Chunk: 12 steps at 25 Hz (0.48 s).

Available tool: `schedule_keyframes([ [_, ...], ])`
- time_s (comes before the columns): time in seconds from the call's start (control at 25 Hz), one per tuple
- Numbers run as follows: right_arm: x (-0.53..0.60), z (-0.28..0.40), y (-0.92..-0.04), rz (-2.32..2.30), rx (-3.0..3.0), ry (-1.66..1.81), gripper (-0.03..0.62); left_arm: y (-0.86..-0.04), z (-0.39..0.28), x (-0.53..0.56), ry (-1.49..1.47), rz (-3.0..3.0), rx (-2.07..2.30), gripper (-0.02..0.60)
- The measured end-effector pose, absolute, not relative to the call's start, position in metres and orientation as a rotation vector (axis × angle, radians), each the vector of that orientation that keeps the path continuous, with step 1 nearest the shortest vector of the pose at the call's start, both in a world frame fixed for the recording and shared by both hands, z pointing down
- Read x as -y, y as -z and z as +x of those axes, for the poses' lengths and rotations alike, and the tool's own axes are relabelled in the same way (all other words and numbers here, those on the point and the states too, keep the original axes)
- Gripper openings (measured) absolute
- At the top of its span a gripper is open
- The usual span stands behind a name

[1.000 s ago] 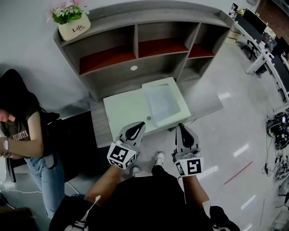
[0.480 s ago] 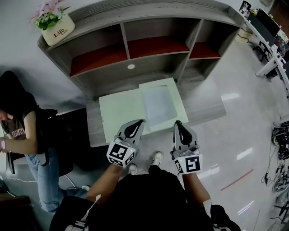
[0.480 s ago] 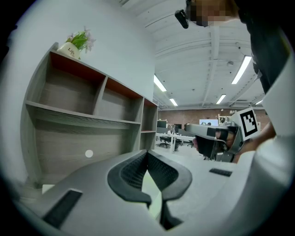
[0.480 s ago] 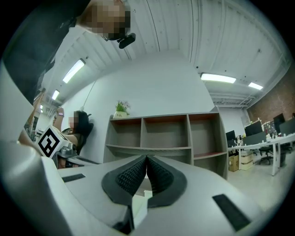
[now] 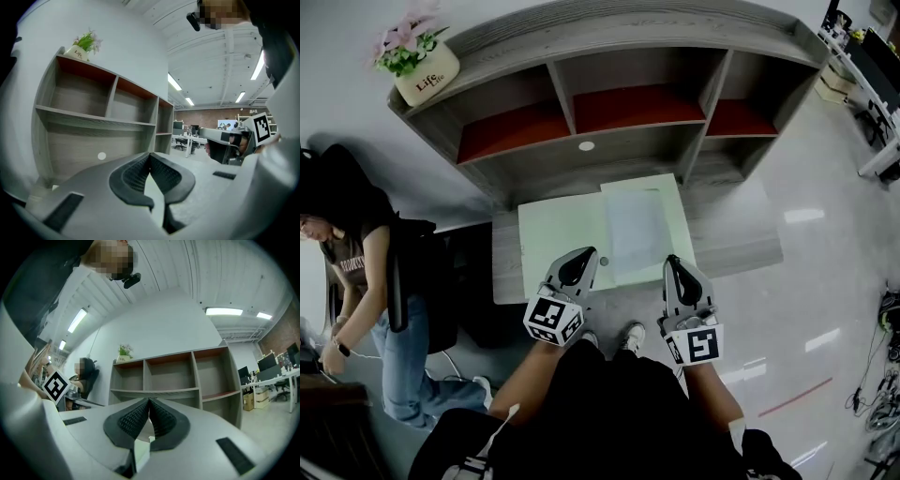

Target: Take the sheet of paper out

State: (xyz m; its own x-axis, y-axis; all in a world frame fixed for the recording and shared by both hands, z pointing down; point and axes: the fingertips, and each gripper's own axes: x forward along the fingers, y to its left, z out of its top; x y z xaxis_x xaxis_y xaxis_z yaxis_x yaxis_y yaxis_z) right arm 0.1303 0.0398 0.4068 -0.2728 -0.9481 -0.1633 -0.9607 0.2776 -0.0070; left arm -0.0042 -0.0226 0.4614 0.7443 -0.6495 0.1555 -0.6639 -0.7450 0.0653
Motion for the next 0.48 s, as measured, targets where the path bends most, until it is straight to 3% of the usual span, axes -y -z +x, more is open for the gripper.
schedule_keyframes([
  [0.48,0.026,0.124,-0.404,-1.766,-2.409,-0.148,0.023,-0.464,-0.008,0.067,-0.186,2.801,1.101,0.006],
])
